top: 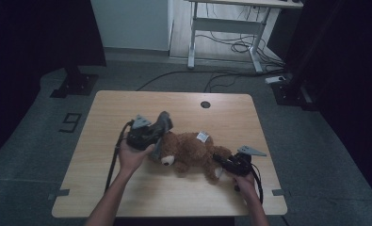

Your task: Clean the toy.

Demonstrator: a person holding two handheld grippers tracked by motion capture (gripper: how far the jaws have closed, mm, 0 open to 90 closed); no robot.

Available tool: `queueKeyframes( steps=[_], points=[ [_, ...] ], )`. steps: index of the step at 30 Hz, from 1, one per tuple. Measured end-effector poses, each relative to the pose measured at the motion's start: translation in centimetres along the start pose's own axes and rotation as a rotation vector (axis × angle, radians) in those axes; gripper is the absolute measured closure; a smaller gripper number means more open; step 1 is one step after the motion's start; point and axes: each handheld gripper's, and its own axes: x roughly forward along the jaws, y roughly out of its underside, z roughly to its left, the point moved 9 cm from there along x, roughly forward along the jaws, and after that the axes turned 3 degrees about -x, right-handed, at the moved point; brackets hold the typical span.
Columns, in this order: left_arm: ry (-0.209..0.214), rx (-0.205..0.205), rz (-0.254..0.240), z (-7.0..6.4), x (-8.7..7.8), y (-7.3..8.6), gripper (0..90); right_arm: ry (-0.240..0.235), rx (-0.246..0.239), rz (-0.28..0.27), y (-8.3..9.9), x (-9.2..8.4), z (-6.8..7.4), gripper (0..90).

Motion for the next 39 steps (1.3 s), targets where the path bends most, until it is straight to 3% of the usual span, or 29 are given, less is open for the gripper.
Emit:
queueKeyframes(
  steps=[3,7,10,13,15,19,23,28,39],
  points=[
    [0.049,0.043,0.024,-2.8,2.4,-1.8,75.4,-0.002,0.003,0.001,0.0,0.0,0.0,58.9],
    [0.146,0.060,0.043,-6.6,5.0,-3.5,75.3,-0.004,0.000,0.004,0.0,-0.1,0.0,58.7],
    [0.180,0.103,0.089,-9.0,6.4,-3.2,75.3,-0.007,0.005,-0.001,0.0,-0.1,0.0,58.7],
    [0.169,0.158,0.182,-10.6,8.1,-1.3,75.0,-0.007,0.004,0.001,0.0,-0.1,0.0,58.7],
    [0.162,0.173,0.244,-11.0,8.9,0.7,74.8,-0.002,-0.001,0.002,0.0,-0.1,0.0,58.7],
    [0.171,0.148,0.217,-10.7,8.4,1.8,75.3,0.002,-0.012,0.009,0.1,-0.1,0.0,58.5],
    [0.171,0.180,0.215,-10.8,7.4,3.6,75.7,0.007,-0.012,0.007,0.1,0.0,-0.1,58.5],
    [0.194,0.170,0.212,-10.5,6.7,5.3,75.9,0.016,-0.008,0.011,0.2,-0.1,-0.2,58.5],
    [0.204,0.158,0.215,-10.2,6.3,6.0,76.0,0.014,-0.002,0.007,0.1,0.0,-0.2,58.5]
  ],
)
